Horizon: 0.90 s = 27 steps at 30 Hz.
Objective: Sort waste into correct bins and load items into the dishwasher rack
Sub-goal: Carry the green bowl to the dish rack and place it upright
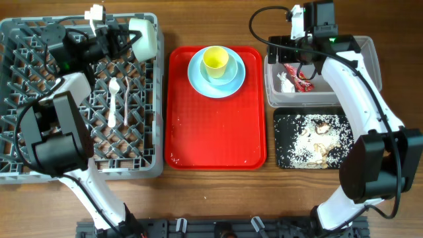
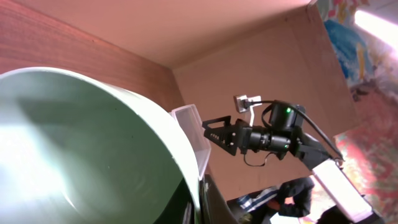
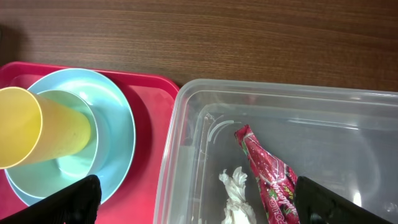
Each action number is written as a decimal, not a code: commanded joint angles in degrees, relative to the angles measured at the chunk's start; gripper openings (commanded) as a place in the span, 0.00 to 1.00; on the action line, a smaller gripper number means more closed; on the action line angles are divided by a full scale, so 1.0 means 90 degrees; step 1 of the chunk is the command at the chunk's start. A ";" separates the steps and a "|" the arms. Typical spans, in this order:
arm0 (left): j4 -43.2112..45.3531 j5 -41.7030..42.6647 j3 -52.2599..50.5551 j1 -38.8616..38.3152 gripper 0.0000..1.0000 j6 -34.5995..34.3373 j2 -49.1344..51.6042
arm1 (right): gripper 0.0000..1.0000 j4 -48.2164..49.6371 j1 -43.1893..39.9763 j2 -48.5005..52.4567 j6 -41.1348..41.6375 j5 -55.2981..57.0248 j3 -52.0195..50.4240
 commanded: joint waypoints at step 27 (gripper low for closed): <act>-0.1421 -0.1003 0.0185 0.1129 0.75 0.2057 0.0153 | 1.00 0.0036 0.0022 0.0046 0.0039 0.0056 0.0024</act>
